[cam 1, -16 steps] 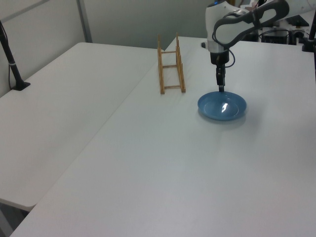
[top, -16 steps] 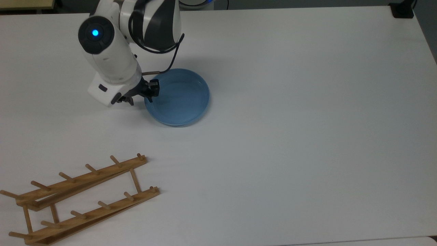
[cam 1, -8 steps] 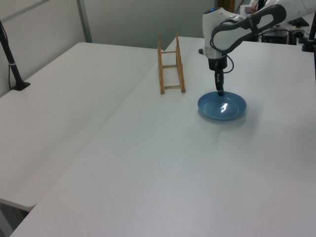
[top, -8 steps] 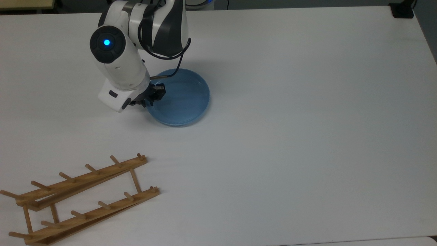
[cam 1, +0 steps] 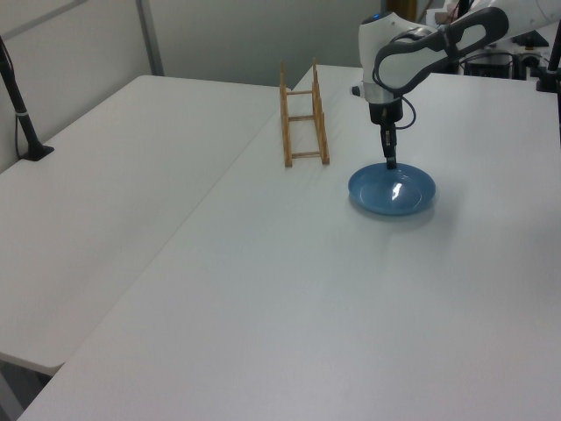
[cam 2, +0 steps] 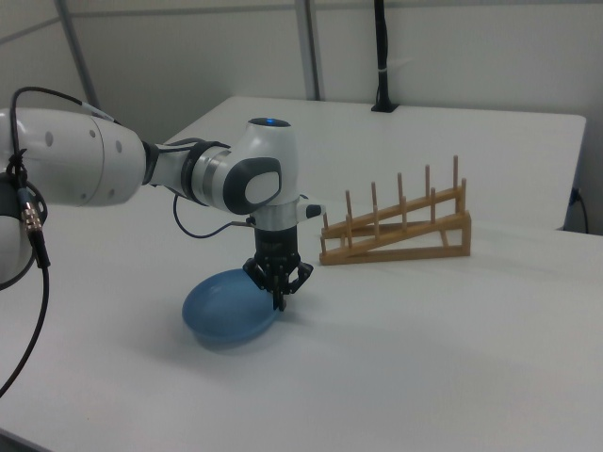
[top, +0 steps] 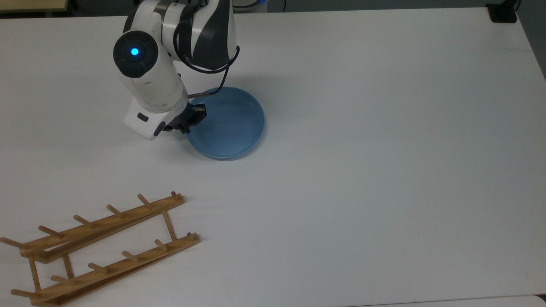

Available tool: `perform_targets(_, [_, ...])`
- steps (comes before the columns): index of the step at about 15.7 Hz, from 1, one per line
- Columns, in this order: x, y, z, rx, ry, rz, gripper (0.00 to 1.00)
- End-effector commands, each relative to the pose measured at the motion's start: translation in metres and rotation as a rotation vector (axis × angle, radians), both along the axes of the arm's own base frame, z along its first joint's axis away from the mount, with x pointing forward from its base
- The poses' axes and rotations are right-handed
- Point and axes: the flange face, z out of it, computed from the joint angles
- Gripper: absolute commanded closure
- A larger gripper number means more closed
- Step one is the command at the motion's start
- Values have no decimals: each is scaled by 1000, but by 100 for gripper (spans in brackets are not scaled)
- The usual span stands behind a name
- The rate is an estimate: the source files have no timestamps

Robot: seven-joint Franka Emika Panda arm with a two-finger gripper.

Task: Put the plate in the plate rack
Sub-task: 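Close the gripper on the plate rim, then lift the plate by its rim, tilting it upright, toward the wooden rack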

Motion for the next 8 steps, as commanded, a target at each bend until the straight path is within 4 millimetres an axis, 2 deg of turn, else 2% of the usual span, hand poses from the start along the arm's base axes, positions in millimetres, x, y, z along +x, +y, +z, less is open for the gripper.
perform_targets(1, [-2, 1, 6, -19, -15, 55, 100])
perform_targets(3, [1, -2, 22, -21, -43, 78, 100])
perform_targets(8, [16, -10, 94, -89, -161, 164, 100])
